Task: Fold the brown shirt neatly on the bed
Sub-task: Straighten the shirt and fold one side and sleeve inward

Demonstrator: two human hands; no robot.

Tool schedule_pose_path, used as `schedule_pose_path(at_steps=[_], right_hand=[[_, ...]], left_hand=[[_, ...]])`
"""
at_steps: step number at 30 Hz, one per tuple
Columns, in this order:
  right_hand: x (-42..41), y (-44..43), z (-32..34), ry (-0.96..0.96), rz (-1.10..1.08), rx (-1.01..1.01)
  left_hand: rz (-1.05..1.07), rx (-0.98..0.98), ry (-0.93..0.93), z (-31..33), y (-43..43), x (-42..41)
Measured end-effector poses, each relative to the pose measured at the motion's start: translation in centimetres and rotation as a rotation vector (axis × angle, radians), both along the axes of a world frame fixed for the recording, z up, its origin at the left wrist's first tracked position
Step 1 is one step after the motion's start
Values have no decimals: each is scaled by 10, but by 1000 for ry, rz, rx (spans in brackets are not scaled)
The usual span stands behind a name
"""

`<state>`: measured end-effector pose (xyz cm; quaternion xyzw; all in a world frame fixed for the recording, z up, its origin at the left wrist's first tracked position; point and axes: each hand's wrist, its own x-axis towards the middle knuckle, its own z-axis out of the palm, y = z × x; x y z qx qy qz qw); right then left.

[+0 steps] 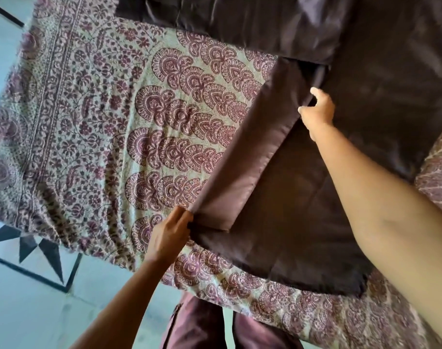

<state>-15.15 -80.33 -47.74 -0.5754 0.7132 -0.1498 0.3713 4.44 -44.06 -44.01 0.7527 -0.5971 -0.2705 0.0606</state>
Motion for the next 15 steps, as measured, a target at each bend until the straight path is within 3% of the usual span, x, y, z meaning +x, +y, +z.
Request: schedule_pose_path(at_steps=[8, 12, 15], right_hand=[[3, 8, -1, 56, 50, -64], [1, 13, 9, 130, 57, -68], [3, 19, 14, 236, 103, -135]], left_hand=[[-118, 87, -210, 6, -17, 3], [2, 33, -105, 12, -48, 4], [-43, -34, -22, 12, -78, -3]])
